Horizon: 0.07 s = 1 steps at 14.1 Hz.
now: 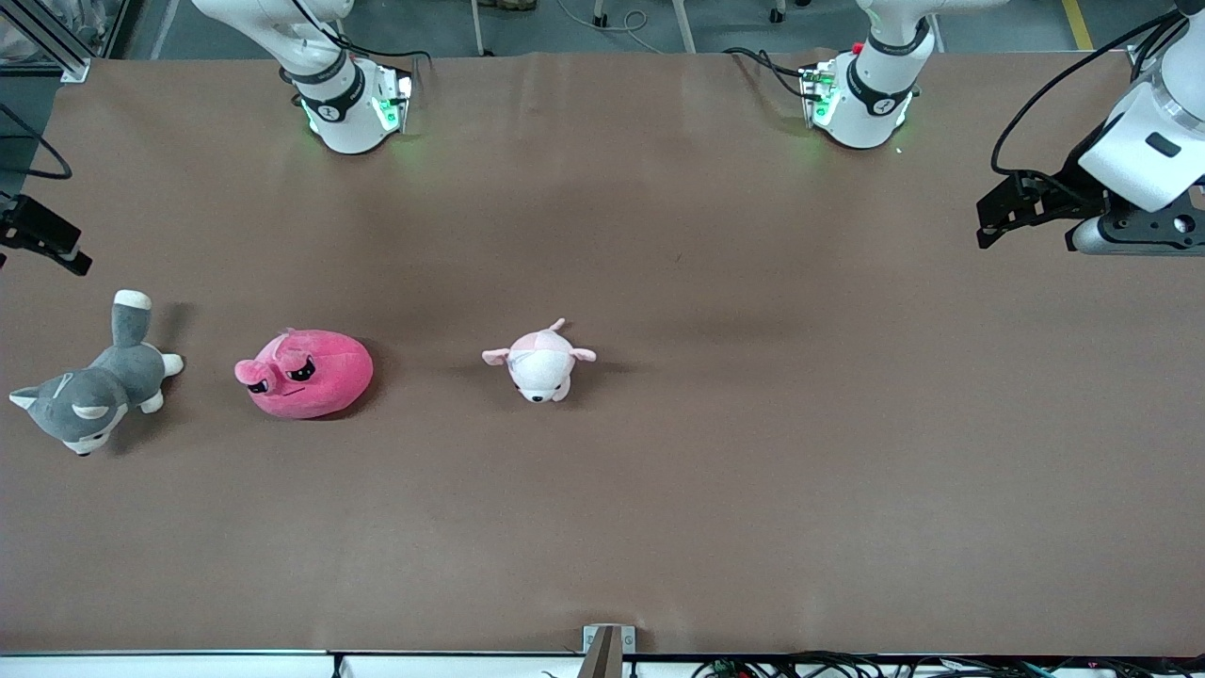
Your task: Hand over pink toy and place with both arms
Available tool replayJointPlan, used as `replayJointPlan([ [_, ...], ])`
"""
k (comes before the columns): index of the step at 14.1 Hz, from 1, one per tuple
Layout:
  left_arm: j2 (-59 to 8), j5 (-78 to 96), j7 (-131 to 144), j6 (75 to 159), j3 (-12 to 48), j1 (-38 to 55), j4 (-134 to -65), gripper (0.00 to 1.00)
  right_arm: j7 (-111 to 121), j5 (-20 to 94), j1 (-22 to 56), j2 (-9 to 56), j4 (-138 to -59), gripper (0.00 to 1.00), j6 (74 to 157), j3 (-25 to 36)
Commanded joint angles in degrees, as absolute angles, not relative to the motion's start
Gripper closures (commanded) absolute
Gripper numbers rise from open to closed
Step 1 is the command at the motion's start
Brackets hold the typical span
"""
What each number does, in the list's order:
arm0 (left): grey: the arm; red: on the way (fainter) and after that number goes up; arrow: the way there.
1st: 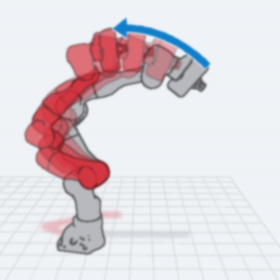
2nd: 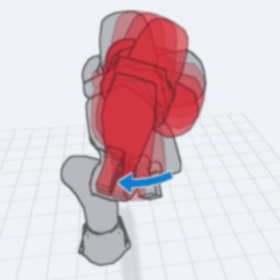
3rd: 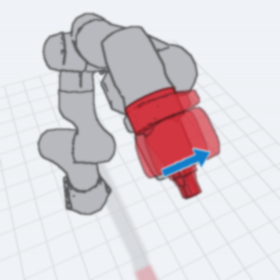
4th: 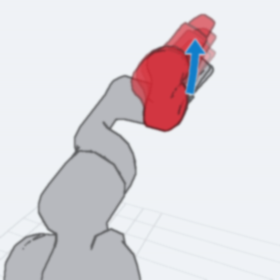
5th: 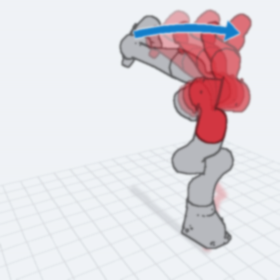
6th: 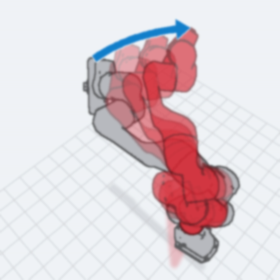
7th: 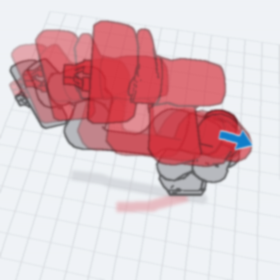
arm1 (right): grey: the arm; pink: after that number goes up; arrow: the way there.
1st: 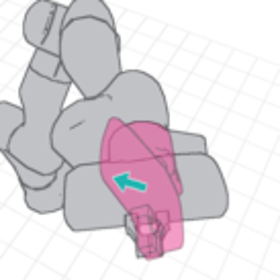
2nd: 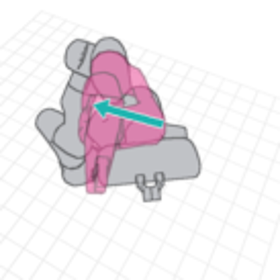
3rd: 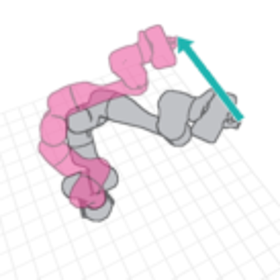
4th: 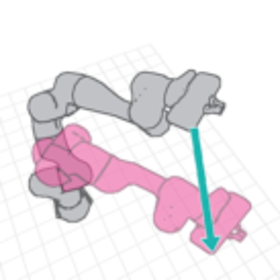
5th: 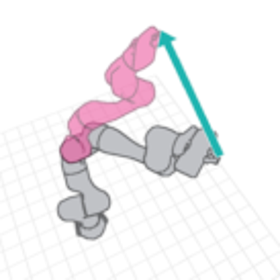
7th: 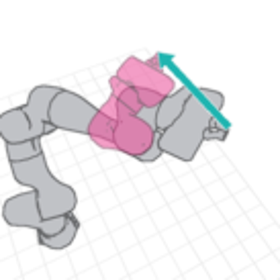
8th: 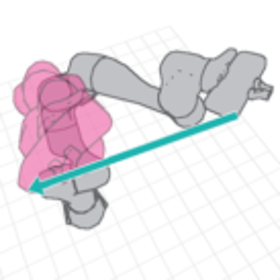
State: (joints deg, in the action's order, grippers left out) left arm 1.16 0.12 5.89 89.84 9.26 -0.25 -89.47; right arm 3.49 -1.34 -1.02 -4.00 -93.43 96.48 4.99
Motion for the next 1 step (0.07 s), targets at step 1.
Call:
replayJointPlan([
  [1, 1.58, 0.44, 5.01, 89.47, 9.23, -0.53, -89.03, 0.00, 3.25, -3.69, -1.14, -6.77, -96.59, 0.00, 97.39, 3.78],
])
